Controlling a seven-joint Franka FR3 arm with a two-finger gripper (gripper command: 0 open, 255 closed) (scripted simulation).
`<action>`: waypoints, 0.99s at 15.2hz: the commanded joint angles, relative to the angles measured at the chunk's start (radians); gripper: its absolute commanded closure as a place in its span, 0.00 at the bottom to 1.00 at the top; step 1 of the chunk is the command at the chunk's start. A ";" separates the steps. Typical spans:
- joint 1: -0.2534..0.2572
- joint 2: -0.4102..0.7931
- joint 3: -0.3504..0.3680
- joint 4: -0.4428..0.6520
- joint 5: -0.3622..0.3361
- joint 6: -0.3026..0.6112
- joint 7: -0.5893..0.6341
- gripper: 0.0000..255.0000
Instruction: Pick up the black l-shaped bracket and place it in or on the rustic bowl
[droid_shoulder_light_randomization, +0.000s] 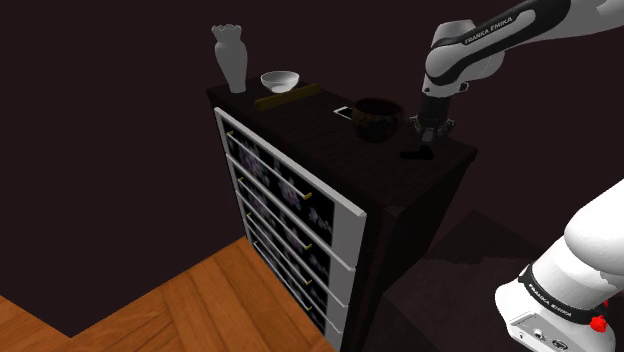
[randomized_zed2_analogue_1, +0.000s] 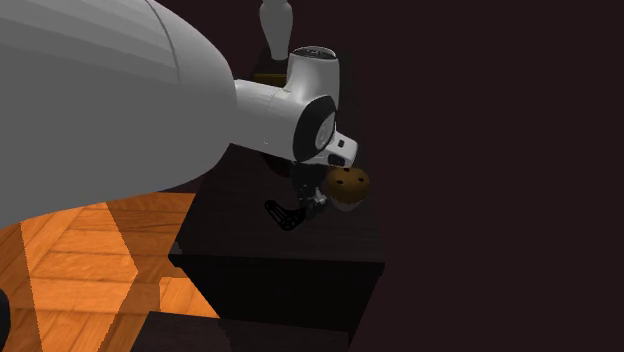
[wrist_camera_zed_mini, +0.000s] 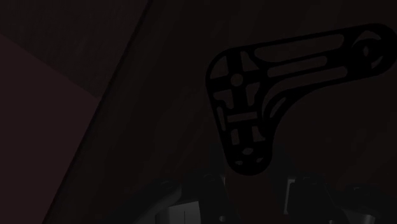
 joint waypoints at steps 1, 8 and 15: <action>0.000 -0.012 0.000 0.016 -0.001 -0.029 0.001 1.00; 0.000 -0.052 0.002 0.074 -0.003 -0.126 0.004 1.00; 0.000 -0.080 0.003 0.141 -0.004 -0.222 0.005 1.00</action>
